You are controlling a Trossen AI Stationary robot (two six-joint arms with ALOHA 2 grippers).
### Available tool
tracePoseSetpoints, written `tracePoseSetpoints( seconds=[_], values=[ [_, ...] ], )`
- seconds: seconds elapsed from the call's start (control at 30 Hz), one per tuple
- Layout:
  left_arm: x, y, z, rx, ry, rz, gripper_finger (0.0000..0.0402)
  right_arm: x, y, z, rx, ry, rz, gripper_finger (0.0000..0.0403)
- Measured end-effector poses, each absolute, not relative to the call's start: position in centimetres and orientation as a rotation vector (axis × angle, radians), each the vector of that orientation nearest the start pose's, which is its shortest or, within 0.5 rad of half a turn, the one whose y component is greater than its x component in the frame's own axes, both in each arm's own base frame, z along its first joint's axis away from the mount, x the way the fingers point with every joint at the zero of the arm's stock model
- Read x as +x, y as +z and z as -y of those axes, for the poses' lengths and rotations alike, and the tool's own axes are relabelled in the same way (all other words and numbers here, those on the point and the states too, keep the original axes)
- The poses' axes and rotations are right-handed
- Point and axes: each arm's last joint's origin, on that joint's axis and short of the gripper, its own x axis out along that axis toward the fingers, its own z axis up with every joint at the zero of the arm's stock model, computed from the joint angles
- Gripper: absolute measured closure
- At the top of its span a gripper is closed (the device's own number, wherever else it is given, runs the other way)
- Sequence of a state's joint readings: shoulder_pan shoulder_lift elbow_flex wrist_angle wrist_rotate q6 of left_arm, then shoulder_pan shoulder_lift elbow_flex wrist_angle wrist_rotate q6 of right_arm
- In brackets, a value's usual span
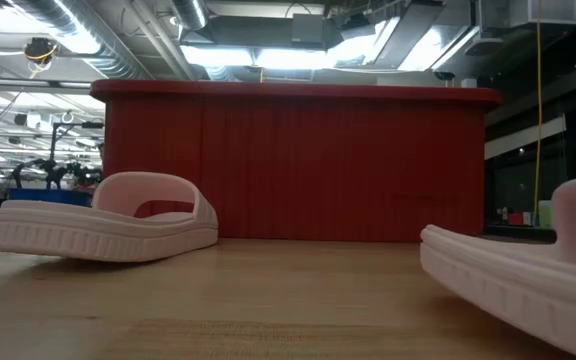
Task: Pick and place slides into bin
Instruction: Put the bottom pink slipper into the red bin
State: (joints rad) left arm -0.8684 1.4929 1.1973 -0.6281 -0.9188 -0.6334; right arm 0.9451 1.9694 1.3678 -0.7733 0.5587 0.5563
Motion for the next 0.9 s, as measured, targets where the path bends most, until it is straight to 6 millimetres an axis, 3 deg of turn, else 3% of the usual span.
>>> tracePoseSetpoints(
  seconds=[0.17, 0.37, 0.63, 0.9],
  values=[
    [21.3, 28.5, 21.6, 0.104, 0.219, -0.524, 0.0359, 24.0, 16.7, -29.0, -0.384, -0.009, -1.030, 0.0287],
    [21.3, 28.4, 21.8, 0.088, 0.176, -0.559, 0.0362, 25.1, 16.7, -28.1, -0.320, -0.069, -1.035, 0.0387],
    [21.1, 28.3, 22.0, 0.124, 0.143, -0.574, 0.0380, 26.4, 17.9, -27.6, -0.285, -0.077, -1.070, 0.0389],
    [20.9, 28.3, 22.1, 0.218, 0.109, -0.580, 0.0400, 28.3, 23.0, -26.3, -0.347, -0.200, -1.061, 0.0390]
  ],
)
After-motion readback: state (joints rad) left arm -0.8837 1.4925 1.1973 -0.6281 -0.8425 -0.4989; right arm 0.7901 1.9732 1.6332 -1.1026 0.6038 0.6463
